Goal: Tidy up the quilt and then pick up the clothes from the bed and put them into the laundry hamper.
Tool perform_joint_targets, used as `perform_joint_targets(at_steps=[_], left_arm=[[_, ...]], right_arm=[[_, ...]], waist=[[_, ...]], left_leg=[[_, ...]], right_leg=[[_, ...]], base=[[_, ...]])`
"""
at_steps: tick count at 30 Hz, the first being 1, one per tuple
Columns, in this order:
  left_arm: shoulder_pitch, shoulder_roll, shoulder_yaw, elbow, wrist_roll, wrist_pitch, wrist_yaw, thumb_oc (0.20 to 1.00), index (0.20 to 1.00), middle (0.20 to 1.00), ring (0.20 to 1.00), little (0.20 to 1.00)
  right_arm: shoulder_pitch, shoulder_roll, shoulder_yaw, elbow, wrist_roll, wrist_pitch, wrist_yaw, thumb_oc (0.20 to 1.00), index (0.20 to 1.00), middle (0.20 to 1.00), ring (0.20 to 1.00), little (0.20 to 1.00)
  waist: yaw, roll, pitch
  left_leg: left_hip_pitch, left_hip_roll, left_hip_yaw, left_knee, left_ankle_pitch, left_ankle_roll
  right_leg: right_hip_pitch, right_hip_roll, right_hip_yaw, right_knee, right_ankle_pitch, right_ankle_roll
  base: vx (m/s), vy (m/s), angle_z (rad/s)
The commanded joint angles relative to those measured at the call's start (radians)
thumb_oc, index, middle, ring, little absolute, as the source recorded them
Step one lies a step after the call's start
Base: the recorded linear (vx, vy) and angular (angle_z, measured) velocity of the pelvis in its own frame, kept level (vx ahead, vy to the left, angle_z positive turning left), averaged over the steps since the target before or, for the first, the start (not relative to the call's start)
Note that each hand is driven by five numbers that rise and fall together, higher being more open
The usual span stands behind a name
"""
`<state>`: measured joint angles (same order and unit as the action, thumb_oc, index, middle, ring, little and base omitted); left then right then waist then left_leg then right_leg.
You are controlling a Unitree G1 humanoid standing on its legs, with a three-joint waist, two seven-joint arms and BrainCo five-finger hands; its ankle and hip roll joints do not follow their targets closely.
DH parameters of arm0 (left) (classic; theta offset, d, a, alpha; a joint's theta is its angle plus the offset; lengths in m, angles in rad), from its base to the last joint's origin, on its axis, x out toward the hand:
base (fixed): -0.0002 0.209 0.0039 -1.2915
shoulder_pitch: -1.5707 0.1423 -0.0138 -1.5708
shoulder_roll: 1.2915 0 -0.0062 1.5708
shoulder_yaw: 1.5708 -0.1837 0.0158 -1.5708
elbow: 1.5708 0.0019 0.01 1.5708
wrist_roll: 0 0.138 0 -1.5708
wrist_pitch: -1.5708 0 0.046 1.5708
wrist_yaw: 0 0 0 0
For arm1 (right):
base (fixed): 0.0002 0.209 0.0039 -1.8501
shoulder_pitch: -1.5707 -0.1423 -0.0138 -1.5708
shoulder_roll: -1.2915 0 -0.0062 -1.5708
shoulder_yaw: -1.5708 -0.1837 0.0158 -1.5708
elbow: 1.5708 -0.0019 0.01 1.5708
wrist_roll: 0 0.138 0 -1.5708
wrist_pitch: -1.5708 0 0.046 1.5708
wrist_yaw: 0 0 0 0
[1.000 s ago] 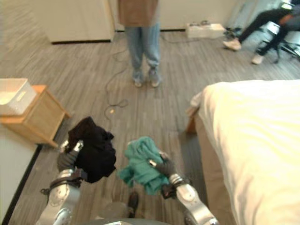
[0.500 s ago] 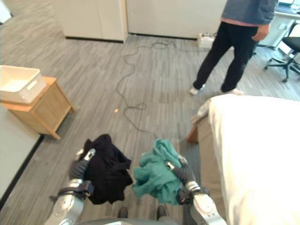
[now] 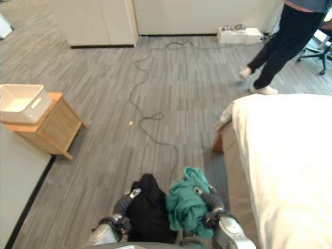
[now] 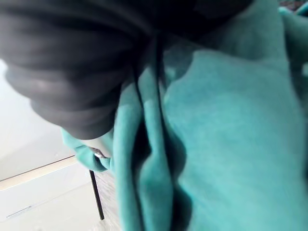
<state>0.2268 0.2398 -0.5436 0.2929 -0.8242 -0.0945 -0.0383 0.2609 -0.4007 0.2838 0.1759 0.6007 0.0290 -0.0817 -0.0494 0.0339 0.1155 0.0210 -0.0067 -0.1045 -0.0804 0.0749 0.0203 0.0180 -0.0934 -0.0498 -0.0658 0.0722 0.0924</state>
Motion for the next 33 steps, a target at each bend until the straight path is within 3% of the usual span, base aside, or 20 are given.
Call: perform_joint_targets(at_steps=[1,4,5,9,10,11,12,13,14,17,20,22,23,24,26,28,29,31,33], left_arm=[[-0.042,0.013,0.034,-0.070,-0.033,-0.031,-0.041,0.200,0.200,0.200,0.200,0.200],[-0.044,0.028,0.040,-0.084,-0.031,-0.001,-0.049,0.200,0.200,0.200,0.200,0.200],[-0.047,0.031,0.039,-0.087,-0.033,0.006,-0.046,0.200,0.200,0.200,0.200,0.200],[-0.047,0.031,0.039,-0.087,-0.033,0.006,-0.046,0.200,0.200,0.200,0.200,0.200],[-0.053,0.032,0.035,-0.084,-0.030,0.025,-0.044,0.200,0.200,0.200,0.200,0.200],[-0.054,0.033,0.031,-0.077,-0.030,0.015,-0.045,0.200,0.200,0.200,0.200,0.200],[-0.051,0.038,0.036,-0.080,-0.039,-0.005,-0.048,0.200,0.200,0.200,0.200,0.200],[-0.045,0.050,0.057,-0.083,-0.061,-0.012,-0.037,0.200,0.200,0.200,0.200,0.200],[-0.039,0.047,0.062,-0.059,-0.064,-0.023,-0.049,0.200,0.200,0.200,0.200,0.200],[-0.027,0.034,0.062,0.002,-0.050,-0.049,-0.091,0.200,0.200,0.200,0.200,0.200],[0.007,0.013,0.062,0.040,0.006,-0.062,-0.132,0.200,0.200,0.200,0.200,0.200],[0.018,-0.004,0.071,0.052,0.029,-0.067,-0.160,0.200,0.200,0.200,0.200,0.200],[0.018,-0.004,0.071,0.052,0.029,-0.067,-0.160,0.200,0.200,0.200,0.200,0.200],[0.047,-0.003,0.083,-0.005,0.041,-0.045,-0.186,0.200,0.200,0.200,0.200,0.200],[0.053,-0.005,0.086,-0.032,0.034,-0.026,-0.159,0.200,0.200,0.200,0.200,0.200],[0.046,-0.013,0.084,-0.035,0.044,-0.002,-0.153,0.200,0.200,0.200,0.200,0.200],[0.036,-0.025,0.068,-0.030,0.045,0.005,-0.159,0.200,0.200,0.200,0.200,0.200],[0.034,-0.015,0.052,-0.047,0.030,-0.001,-0.146,0.200,0.200,0.200,0.200,0.200],[0.036,0.012,0.041,-0.080,-0.003,0.003,-0.124,0.200,0.200,0.200,0.200,0.200]], right_arm=[[-0.049,-0.007,0.013,-0.085,0.028,-0.037,0.027,0.200,0.200,0.200,0.200,0.200],[-0.049,0.011,0.014,-0.091,0.034,-0.027,-0.004,0.200,0.200,0.200,0.200,0.200],[-0.046,0.013,0.013,-0.093,0.031,-0.024,-0.006,0.200,0.200,0.200,0.200,0.200],[-0.046,0.013,0.013,-0.093,0.031,-0.024,-0.006,0.200,0.200,0.200,0.200,0.200],[-0.038,0.029,0.008,-0.066,0.019,-0.051,-0.014,0.200,0.200,0.200,0.200,0.200],[-0.041,0.031,0.004,-0.054,0.016,-0.064,-0.012,0.200,0.200,0.200,0.200,0.200],[-0.043,0.022,-0.003,-0.038,0.021,-0.082,0.010,0.200,0.200,0.200,0.200,0.200],[-0.036,-0.019,-0.020,-0.023,0.036,-0.078,0.085,0.200,0.200,0.200,0.200,0.200],[-0.028,-0.023,-0.022,-0.021,0.028,-0.075,0.105,0.200,0.200,0.200,0.200,0.200],[-0.005,-0.015,-0.023,-0.017,0.015,-0.082,0.135,0.200,0.200,0.200,0.200,0.200],[0.011,-0.001,-0.026,-0.008,0.039,-0.097,0.114,0.200,0.200,0.200,0.200,0.200],[0.008,0.011,-0.028,-0.003,0.036,-0.117,0.113,0.200,0.200,0.200,0.200,0.200],[0.008,0.011,-0.028,-0.003,0.036,-0.117,0.113,0.200,0.200,0.200,0.200,0.200],[0.032,-0.004,-0.063,-0.047,0.031,-0.096,0.134,0.200,0.200,0.200,0.200,0.200],[0.029,-0.028,-0.078,-0.053,0.031,-0.060,0.158,0.200,0.200,0.200,0.200,0.200],[0.021,-0.050,-0.084,-0.027,0.049,-0.051,0.168,0.200,0.200,0.200,0.200,0.200],[0.009,-0.068,-0.092,0.007,0.063,-0.059,0.196,0.200,0.200,0.200,0.200,0.200],[0.023,-0.080,-0.096,-0.013,0.054,-0.045,0.218,0.200,0.200,0.200,0.200,0.200],[0.063,-0.103,-0.083,-0.067,0.048,-0.026,0.216,0.200,0.200,0.200,0.200,0.200]], waist=[[0.024,-0.036,0.054],[0.031,-0.030,0.074],[0.028,-0.025,0.079],[0.030,-0.026,0.077],[0.016,0.011,0.109],[0.016,0.007,0.117],[0.010,-0.010,0.127],[-0.043,-0.041,0.144],[-0.063,-0.051,0.145],[-0.080,-0.051,0.156],[-0.086,-0.053,0.134],[-0.088,-0.043,0.117],[-0.088,-0.043,0.117],[-0.103,-0.020,0.093],[-0.102,-0.023,0.088],[-0.087,-0.035,0.099],[-0.062,-0.044,0.115],[-0.040,-0.045,0.125],[-0.011,-0.037,0.135]], left_leg=[[-0.123,-0.015,0.074,0.219,-0.122,0.029],[-0.151,-0.044,0.089,0.274,-0.158,0.082],[-0.148,-0.046,0.089,0.275,-0.162,0.087],[-0.151,-0.048,0.092,0.276,-0.163,0.088],[-0.112,-0.041,0.082,0.258,-0.163,0.099],[-0.108,-0.049,0.089,0.264,-0.170,0.098],[-0.105,-0.057,0.103,0.278,-0.191,0.095],[-0.026,-0.068,0.088,0.279,-0.270,0.082],[0.000,-0.079,0.072,0.273,-0.285,0.084],[0.041,-0.082,0.036,0.295,-0.332,0.092],[0.073,-0.051,-0.001,0.339,-0.375,0.064],[0.103,0.005,0.025,0.388,-0.340,0.027],[0.103,0.005,0.025,0.388,-0.340,0.027],[0.127,0.089,0.046,0.488,-0.175,-0.026],[0.074,0.123,0.055,0.620,-0.054,-0.047],[-0.042,0.142,0.066,0.752,-0.007,-0.047],[-0.183,0.086,0.090,0.779,-0.026,-0.037],[-0.242,0.019,0.120,0.692,-0.047,-0.029],[-0.287,-0.023,0.137,0.434,-0.014,-0.031]], right_leg=[[0.011,-0.055,-0.094,0.230,-0.134,0.030],[-0.060,-0.109,-0.084,0.490,-0.064,0.056],[-0.086,-0.116,-0.081,0.544,-0.053,0.056],[-0.093,-0.119,-0.078,0.551,-0.056,0.057],[-0.201,-0.127,-0.087,0.730,-0.019,0.043],[-0.236,-0.140,-0.092,0.729,-0.009,0.041],[-0.269,-0.141,-0.106,0.626,0.010,0.040],[-0.273,-0.098,-0.069,0.226,0.059,0.050],[-0.287,-0.094,-0.045,0.120,0.104,0.063],[-0.305,-0.080,-0.005,0.083,0.145,0.072],[-0.272,-0.070,0.022,0.109,0.107,0.074],[-0.260,-0.062,0.001,0.156,0.080,0.055],[-0.260,-0.062,0.001,0.156,0.080,0.055],[-0.243,-0.034,-0.017,0.189,0.040,0.030],[-0.213,-0.022,-0.030,0.184,0.019,0.005],[-0.159,-0.019,-0.042,0.180,-0.007,-0.028],[-0.086,-0.027,-0.069,0.169,-0.030,-0.036],[-0.036,-0.023,-0.081,0.151,-0.046,-0.025],[0.033,0.004,-0.075,0.115,-0.067,-0.006]], base=[[0.10,0.148,-0.06],[0.11,0.159,0.00],[0.06,0.110,0.13],[0.04,0.046,-0.17],[0.20,0.139,-0.04],[0.35,0.057,0.05],[0.80,-0.350,0.05],[0.97,-0.427,-0.08],[1.04,-0.409,-0.02],[0.54,-0.203,0.13],[0.64,-0.321,0.38],[0.38,-0.187,0.78],[0.57,-0.250,0.33],[0.53,-0.235,0.28],[0.50,-0.231,0.41],[0.38,-0.138,0.49],[0.49,-0.081,0.47],[0.47,0.031,0.34],[0.60,0.109,0.06]])
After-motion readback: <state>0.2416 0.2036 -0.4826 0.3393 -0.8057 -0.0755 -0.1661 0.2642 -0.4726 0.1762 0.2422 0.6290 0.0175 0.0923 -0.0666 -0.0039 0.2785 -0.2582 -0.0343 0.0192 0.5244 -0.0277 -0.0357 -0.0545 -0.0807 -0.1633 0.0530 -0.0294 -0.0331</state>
